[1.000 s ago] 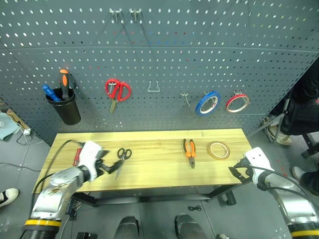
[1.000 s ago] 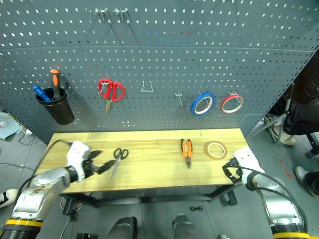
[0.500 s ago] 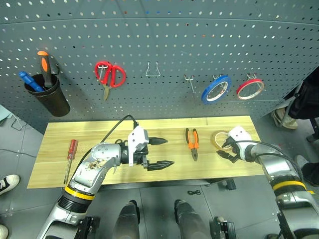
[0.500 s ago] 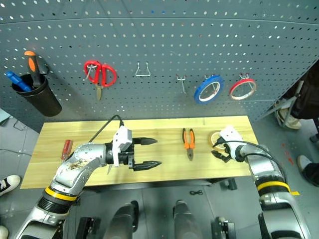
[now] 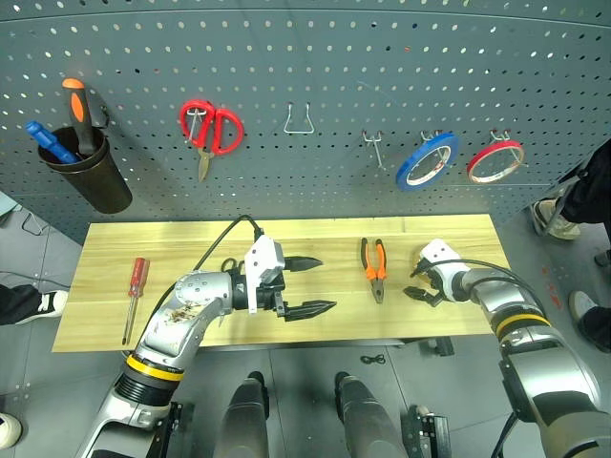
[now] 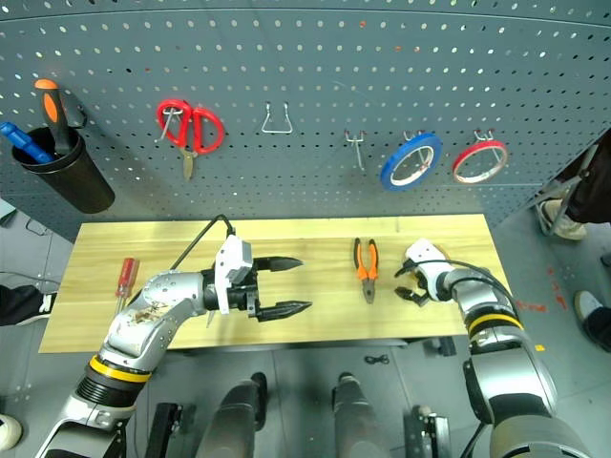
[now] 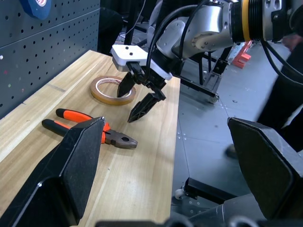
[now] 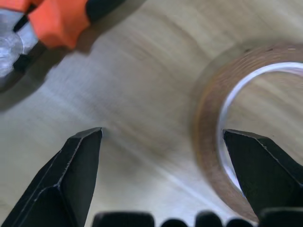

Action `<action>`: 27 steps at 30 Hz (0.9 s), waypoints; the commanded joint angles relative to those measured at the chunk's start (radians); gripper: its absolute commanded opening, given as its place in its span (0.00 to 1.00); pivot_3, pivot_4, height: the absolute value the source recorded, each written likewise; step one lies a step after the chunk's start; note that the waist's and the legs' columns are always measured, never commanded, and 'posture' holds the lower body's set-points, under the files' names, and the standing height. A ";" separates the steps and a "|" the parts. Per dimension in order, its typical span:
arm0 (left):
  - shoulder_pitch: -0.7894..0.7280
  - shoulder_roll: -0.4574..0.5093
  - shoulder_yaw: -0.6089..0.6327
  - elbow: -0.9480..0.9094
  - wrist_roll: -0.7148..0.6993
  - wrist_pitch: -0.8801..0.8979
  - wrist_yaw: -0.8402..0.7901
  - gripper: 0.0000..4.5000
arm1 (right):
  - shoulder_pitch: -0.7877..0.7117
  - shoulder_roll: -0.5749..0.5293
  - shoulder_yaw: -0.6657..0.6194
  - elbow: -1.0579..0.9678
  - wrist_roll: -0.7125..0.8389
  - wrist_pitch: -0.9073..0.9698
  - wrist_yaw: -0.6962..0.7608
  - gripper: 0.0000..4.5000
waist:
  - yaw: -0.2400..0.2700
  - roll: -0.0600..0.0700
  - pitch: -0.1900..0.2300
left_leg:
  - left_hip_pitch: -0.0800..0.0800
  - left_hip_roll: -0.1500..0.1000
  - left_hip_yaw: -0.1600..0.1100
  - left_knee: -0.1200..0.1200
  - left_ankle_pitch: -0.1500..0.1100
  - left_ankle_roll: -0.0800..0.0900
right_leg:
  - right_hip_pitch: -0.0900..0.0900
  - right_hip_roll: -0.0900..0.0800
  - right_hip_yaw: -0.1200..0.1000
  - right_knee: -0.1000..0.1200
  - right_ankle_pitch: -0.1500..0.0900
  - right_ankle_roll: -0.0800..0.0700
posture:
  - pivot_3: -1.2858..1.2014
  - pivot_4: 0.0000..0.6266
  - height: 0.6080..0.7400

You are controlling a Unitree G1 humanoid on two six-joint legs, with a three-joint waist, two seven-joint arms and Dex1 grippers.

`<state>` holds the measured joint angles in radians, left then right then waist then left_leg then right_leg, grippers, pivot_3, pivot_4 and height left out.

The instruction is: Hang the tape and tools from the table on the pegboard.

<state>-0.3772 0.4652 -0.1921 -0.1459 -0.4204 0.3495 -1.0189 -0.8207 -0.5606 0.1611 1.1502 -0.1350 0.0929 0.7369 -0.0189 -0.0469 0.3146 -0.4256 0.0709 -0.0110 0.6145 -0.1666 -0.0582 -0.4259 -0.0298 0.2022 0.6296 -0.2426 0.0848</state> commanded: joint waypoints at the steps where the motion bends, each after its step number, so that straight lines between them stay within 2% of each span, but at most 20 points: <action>1: 0.026 0.002 0.012 -0.067 -0.015 0.006 0.009 1.00 | -0.014 -0.008 -0.017 0.050 -0.012 -0.024 -0.022 0.68 | 0.001 0.000 0.000 | 0.000 0.000 0.000 0.000 0.000 0.000 | 0.000 0.000 0.000 0.000 0.000 0.000 | 0.57 0.58 1.00; 4: 0.046 -0.001 0.010 -0.094 -0.020 0.017 0.021 1.00 | -0.020 -0.009 -0.020 0.071 -0.017 -0.028 -0.020 0.43 | 0.002 0.000 0.000 | 0.000 0.000 -0.001 0.000 0.000 0.000 | 0.000 0.000 0.000 0.000 0.000 0.000 | 0.57 0.57 1.00; 5: 0.049 -0.001 0.011 -0.098 -0.021 0.019 0.023 1.00 | -0.020 -0.009 -0.017 0.074 -0.022 -0.036 -0.017 0.38 | 0.003 0.000 0.000 | 0.000 0.000 -0.001 0.000 0.000 0.000 | 0.000 0.000 -0.001 0.000 0.000 0.000 | 0.57 0.57 1.00; 9: 0.058 -0.002 0.008 -0.100 -0.015 0.017 0.027 1.00 | -0.006 -0.019 0.001 0.074 -0.052 -0.092 -0.018 0.08 | 0.003 0.000 0.000 | 0.000 0.000 -0.001 0.000 0.000 0.000 | 0.000 0.000 -0.001 0.000 0.000 0.000 | 0.57 0.56 1.00; 12: 0.053 -0.013 0.016 -0.104 -0.026 0.026 0.040 1.00 | 0.026 -0.037 0.018 0.034 -0.075 -0.169 -0.001 0.05 | 0.004 0.000 0.000 | 0.000 0.000 -0.002 0.000 0.000 0.000 | 0.000 0.000 -0.001 0.000 0.000 0.001 | 0.58 0.55 1.00; 15: 0.045 -0.023 0.035 -0.101 -0.044 0.039 0.057 1.00 | 0.088 -0.080 0.026 -0.118 -0.084 -0.256 0.007 0.05 | 0.006 0.000 0.000 | -0.001 0.000 -0.002 0.000 0.000 0.000 | 0.000 0.000 -0.002 0.000 0.000 0.001 | 0.58 0.53 1.00; 20: -0.005 -0.038 0.132 -0.107 -0.170 0.179 0.110 1.00 | 0.368 -0.167 -0.080 -0.814 -0.048 -0.206 -0.038 0.05 | 0.006 0.003 0.002 | -0.005 -0.001 -0.008 0.001 0.001 -0.001 | -0.002 0.000 -0.006 0.001 -0.003 0.004 | 0.57 0.51 1.00; 23: -0.045 -0.032 0.221 -0.112 -0.292 0.301 0.153 1.00 | 0.503 -0.184 -0.161 -1.168 -0.104 -0.159 -0.116 0.05 | 0.007 0.004 0.001 | -0.006 -0.001 -0.012 0.001 0.001 -0.002 | -0.002 0.000 -0.009 0.002 -0.005 0.008 | 0.56 0.48 1.00; 25: -0.077 -0.023 0.300 -0.117 -0.405 0.396 0.197 1.00 | 0.558 -0.187 -0.193 -1.344 -0.161 -0.164 -0.164 0.05 | 0.005 0.005 0.001 | -0.009 -0.001 -0.016 0.001 0.003 -0.005 | -0.003 0.000 -0.013 0.003 -0.005 0.007 | 0.56 0.46 1.00; 27: -0.094 -0.016 0.354 -0.123 -0.480 0.456 0.232 1.00 | 0.582 -0.186 -0.205 -1.436 -0.200 -0.175 -0.196 0.05 | 0.004 0.005 0.000 | -0.012 -0.001 -0.019 0.002 0.004 -0.007 | -0.004 -0.001 -0.017 0.003 -0.005 0.007 | 0.56 0.45 1.00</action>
<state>-0.4638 0.4429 0.1143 -0.2239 -0.8206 0.7615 -0.8097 -0.2487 -0.7315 -0.0015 -0.1978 -0.3041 -0.0691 0.5795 -0.0145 -0.0417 0.3150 -0.4375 0.0695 -0.0309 0.6176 -0.1621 -0.0657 -0.4291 -0.0305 0.1835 0.6322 -0.2471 0.0917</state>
